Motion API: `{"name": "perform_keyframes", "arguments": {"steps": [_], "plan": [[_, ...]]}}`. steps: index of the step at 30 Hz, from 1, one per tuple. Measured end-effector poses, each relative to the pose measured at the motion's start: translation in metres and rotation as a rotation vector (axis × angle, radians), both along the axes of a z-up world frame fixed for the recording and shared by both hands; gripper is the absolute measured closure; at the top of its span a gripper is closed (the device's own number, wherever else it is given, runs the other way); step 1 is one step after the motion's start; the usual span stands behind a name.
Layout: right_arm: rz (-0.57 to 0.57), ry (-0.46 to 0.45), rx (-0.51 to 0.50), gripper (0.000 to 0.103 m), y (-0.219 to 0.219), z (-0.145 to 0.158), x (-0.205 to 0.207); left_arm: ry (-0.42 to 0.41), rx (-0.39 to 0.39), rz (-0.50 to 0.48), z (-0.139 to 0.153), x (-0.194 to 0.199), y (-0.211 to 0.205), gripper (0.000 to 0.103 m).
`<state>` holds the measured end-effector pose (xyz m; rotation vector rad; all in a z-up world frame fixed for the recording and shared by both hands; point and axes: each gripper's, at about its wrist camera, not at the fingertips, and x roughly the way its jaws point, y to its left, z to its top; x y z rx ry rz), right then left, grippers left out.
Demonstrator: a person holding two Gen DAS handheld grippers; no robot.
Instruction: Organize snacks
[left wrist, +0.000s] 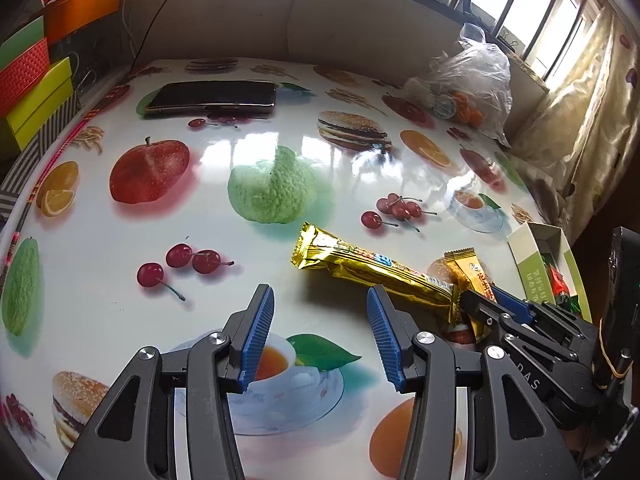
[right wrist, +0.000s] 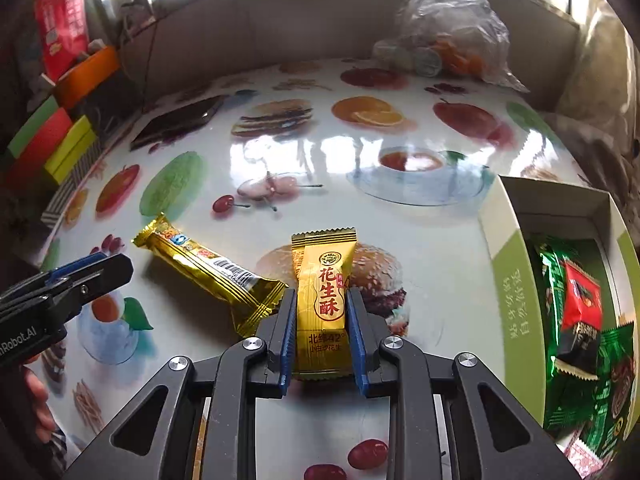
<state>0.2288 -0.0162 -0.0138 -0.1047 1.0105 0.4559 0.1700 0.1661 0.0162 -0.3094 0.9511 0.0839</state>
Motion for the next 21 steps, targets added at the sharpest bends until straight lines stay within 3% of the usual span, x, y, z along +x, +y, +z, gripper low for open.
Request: {"name": "perform_keyframes", "arguments": {"steps": [13,21], "plan": [[0.255,0.058,0.040,0.080,0.038,0.002,-0.045,0.016,-0.032,0.042,-0.003,0.000,0.018,0.053],[0.256,0.058,0.040,0.080,0.043,0.002,-0.058,0.036,-0.020,-0.022,-0.007,0.014,0.002,0.053]]}}
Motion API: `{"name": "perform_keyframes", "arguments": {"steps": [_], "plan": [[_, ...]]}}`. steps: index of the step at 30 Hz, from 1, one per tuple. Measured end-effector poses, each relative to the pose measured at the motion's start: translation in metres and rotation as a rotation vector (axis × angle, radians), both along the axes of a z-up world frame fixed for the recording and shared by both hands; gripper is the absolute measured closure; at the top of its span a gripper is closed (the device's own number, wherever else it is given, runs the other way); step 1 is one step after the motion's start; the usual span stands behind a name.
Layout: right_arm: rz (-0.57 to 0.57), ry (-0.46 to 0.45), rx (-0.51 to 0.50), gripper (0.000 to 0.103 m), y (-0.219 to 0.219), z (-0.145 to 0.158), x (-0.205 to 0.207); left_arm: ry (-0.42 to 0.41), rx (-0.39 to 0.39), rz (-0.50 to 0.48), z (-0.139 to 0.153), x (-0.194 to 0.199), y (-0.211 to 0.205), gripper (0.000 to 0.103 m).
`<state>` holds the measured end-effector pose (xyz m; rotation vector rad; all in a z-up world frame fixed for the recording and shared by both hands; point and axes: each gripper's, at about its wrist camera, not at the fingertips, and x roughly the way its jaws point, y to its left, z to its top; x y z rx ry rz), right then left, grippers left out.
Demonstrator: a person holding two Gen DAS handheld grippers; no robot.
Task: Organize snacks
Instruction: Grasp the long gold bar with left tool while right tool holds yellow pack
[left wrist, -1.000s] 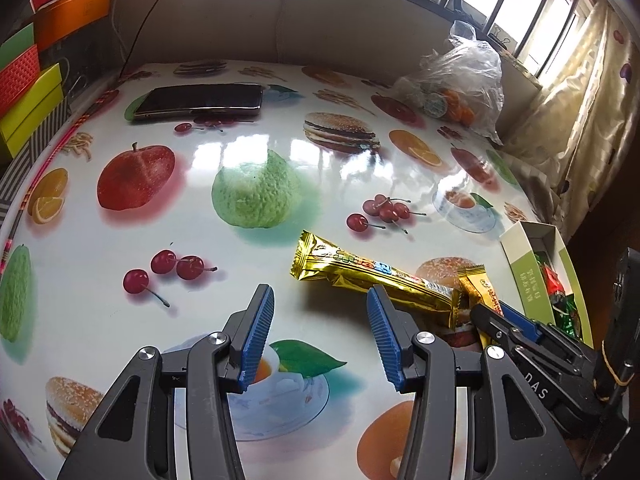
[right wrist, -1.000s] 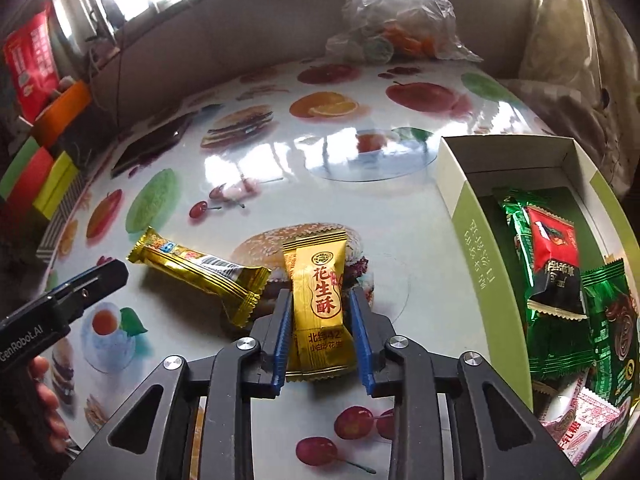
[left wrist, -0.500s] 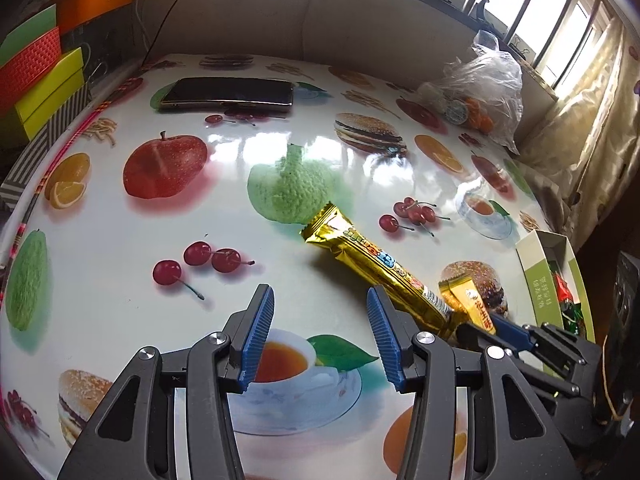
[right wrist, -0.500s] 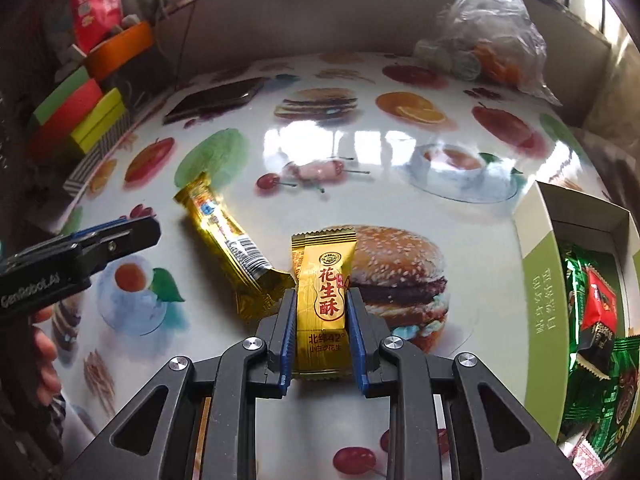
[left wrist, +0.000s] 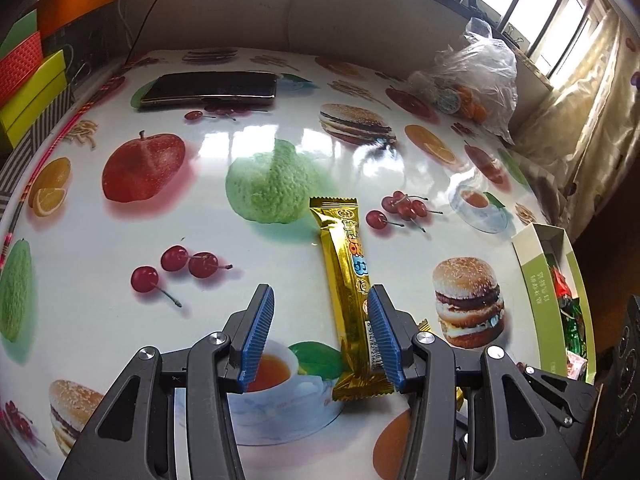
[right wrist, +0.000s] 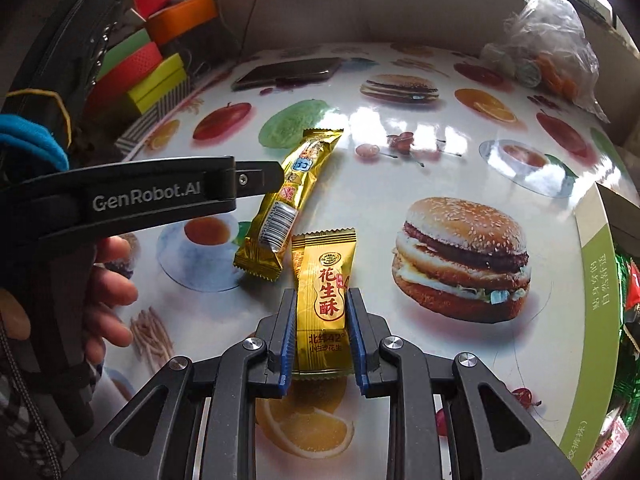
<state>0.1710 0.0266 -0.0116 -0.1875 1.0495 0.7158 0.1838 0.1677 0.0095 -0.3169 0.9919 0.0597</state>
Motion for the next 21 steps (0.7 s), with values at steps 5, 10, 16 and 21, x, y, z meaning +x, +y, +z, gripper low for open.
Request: {"name": "perform_keyframes", "arguments": {"steps": [5,10,16,21], "plan": [[-0.063,-0.004,-0.001,0.080,-0.016,0.000,0.001,0.019,0.004,-0.039,-0.005,0.011,-0.013,0.053],[-0.108,-0.006,0.000,0.080,-0.028,0.000,0.004,0.041,0.034,-0.035,-0.012,0.019,-0.020,0.053],[-0.138,-0.015,0.002,0.080,-0.034,0.000,0.007,0.041,0.060,-0.036,-0.013,0.022,-0.022,0.053],[-0.156,-0.022,0.005,0.080,-0.038,0.000,0.008,0.036,0.087,-0.025,-0.014,0.021,-0.024,0.053]]}}
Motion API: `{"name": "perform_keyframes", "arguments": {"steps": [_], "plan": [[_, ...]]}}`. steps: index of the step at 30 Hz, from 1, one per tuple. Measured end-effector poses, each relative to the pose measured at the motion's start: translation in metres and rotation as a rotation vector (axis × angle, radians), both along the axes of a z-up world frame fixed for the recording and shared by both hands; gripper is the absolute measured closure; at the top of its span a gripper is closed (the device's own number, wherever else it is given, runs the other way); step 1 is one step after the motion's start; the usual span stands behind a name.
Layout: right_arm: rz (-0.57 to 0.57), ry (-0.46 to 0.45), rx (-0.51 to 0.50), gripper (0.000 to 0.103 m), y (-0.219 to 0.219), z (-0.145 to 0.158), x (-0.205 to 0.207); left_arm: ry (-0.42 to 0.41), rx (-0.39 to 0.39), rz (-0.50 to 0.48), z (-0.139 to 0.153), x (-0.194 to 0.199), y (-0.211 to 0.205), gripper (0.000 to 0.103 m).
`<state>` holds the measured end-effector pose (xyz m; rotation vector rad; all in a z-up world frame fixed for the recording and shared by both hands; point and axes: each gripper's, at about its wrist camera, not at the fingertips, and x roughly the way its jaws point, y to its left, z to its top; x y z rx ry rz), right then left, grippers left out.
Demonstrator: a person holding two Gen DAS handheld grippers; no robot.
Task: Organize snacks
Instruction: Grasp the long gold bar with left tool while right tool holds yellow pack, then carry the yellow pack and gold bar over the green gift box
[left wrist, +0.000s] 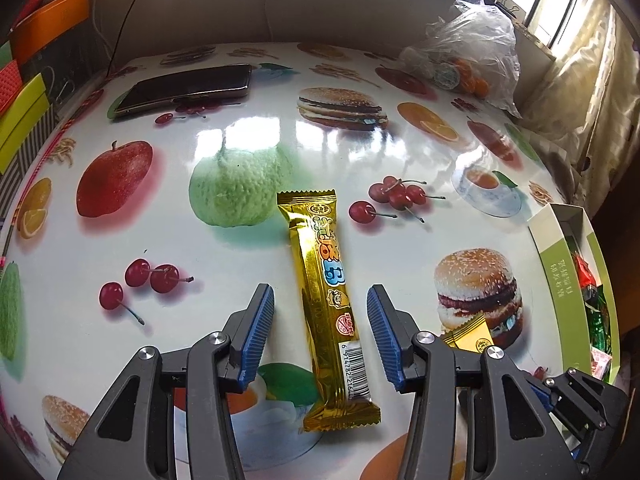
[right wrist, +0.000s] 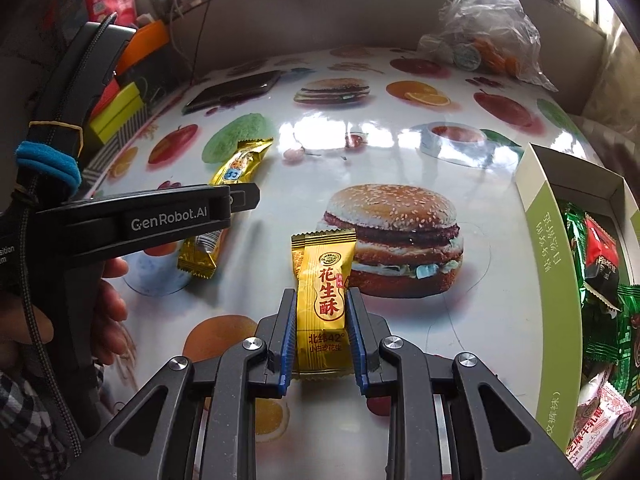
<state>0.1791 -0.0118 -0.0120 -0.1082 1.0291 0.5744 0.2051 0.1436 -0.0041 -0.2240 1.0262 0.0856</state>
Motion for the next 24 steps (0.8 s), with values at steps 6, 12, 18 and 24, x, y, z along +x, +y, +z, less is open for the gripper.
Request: {"name": "perform_keyframes", "arguments": {"steps": [6,12,18,24], "plan": [[-0.010,0.000,0.007,0.080,-0.0020,-0.0004,0.0004,-0.002,0.019,0.008,-0.0003,0.0006,-0.0018,0.053],[-0.017,-0.002,0.013,0.080,-0.0032,-0.0007,0.0011,-0.002,0.035,0.010,-0.0004,0.0013,-0.0019,0.075],[-0.025,-0.002,0.014,0.080,-0.0047,-0.0004,0.0013,-0.004,0.036,0.003,-0.0004,-0.0006,-0.0042,0.080],[-0.035,-0.005,0.014,0.080,-0.0064,0.0006,0.0000,-0.009,0.032,-0.003,0.0023,-0.0036,-0.0066,0.080]]}}
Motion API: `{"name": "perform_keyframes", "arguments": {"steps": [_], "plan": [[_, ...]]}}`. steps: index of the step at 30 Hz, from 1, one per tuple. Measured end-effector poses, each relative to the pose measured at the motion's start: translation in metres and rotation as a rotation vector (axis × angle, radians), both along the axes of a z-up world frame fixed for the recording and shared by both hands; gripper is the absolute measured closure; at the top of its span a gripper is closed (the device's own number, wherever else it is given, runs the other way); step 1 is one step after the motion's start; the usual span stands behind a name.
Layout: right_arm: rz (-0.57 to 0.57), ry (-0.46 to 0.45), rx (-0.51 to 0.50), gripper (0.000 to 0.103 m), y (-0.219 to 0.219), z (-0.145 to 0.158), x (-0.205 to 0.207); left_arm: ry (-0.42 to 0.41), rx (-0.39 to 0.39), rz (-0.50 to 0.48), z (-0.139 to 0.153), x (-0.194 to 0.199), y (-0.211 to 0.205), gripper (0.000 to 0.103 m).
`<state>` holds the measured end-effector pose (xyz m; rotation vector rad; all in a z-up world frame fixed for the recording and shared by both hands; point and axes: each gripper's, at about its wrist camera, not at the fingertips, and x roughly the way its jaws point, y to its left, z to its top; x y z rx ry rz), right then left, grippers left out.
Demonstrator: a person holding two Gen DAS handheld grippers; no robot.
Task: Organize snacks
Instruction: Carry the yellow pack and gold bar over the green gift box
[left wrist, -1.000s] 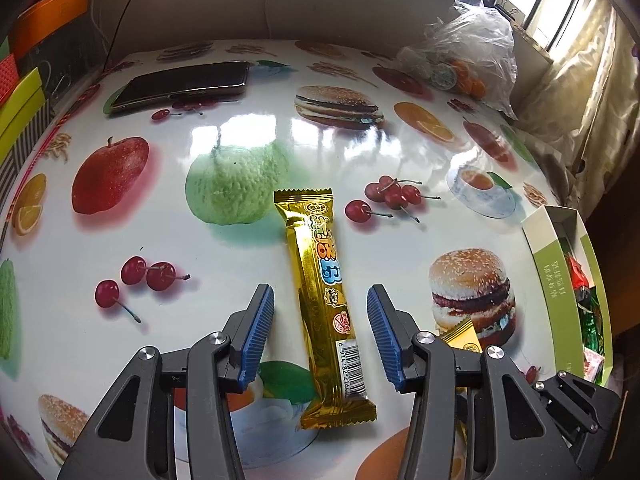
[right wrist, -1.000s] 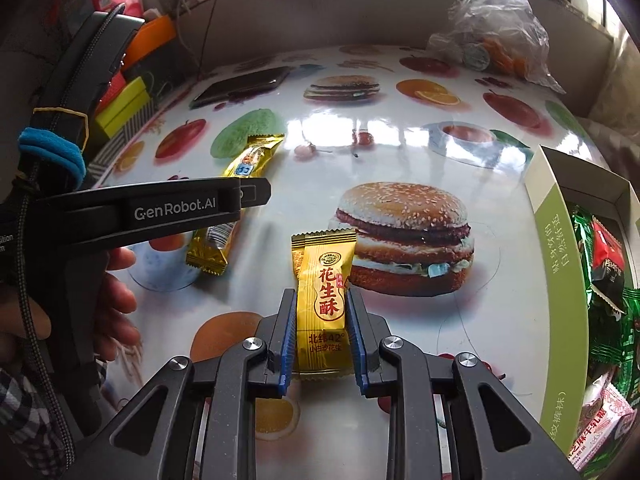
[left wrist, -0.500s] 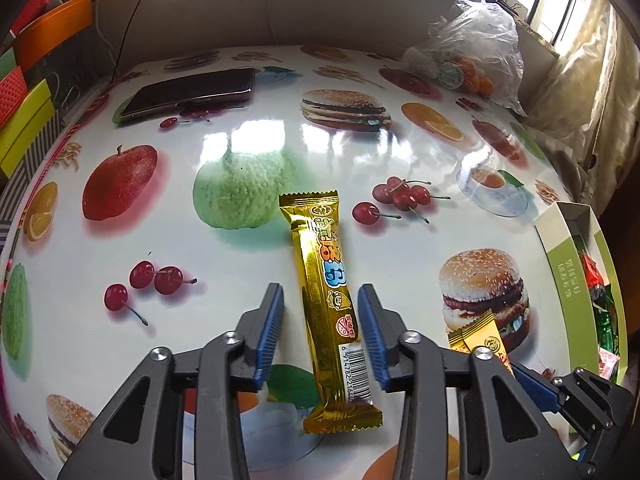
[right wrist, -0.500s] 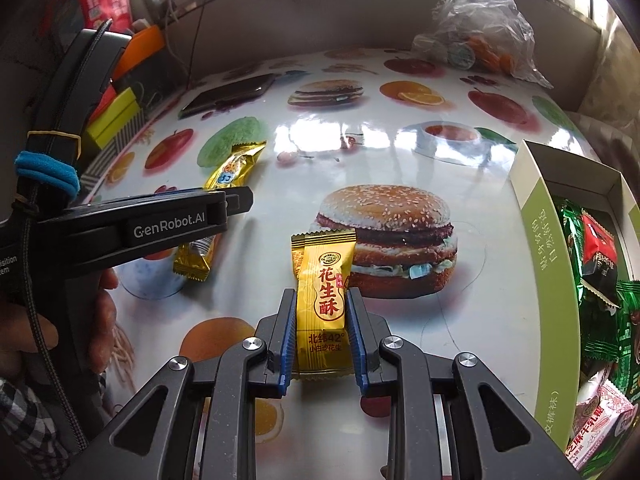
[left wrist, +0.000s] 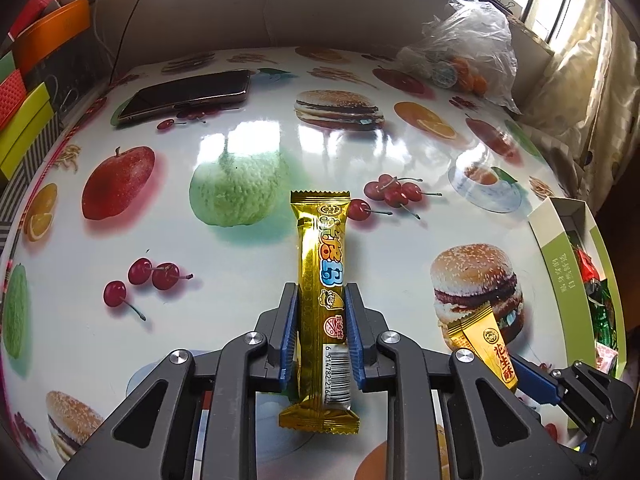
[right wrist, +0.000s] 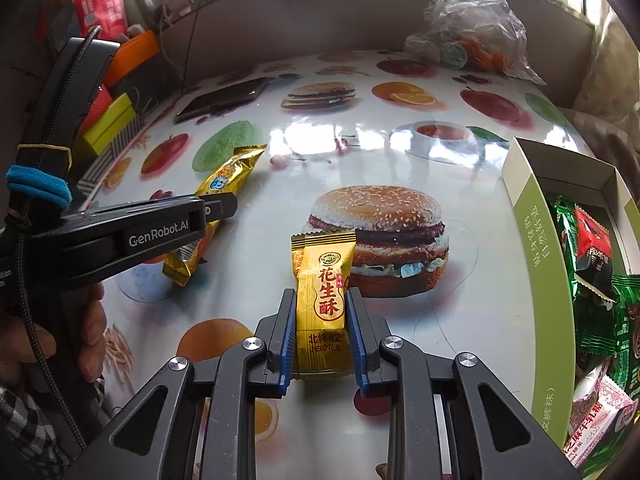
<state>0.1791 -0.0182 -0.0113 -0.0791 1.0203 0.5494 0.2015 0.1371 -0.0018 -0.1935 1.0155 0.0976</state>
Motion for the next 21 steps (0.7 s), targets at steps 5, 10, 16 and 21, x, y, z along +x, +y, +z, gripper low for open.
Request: {"name": "perform_keyframes", "arguments": {"steps": [5,10,16,21], "plan": [[-0.002,-0.009,0.002,0.080,-0.001,0.002,-0.002,-0.013,-0.001,0.001,0.006,-0.005,-0.001,0.080],[-0.009,-0.025,0.008,0.080,-0.003,0.009,-0.006,-0.034,0.000,-0.003,0.016,-0.012,-0.003,0.080],[-0.020,-0.047,0.015,0.080,-0.007,0.019,-0.012,-0.060,-0.001,-0.022,0.028,-0.020,-0.012,0.080],[-0.026,-0.062,0.017,0.080,-0.011,0.025,-0.017,-0.075,0.000,-0.034,0.037,-0.028,-0.018,0.080]]}}
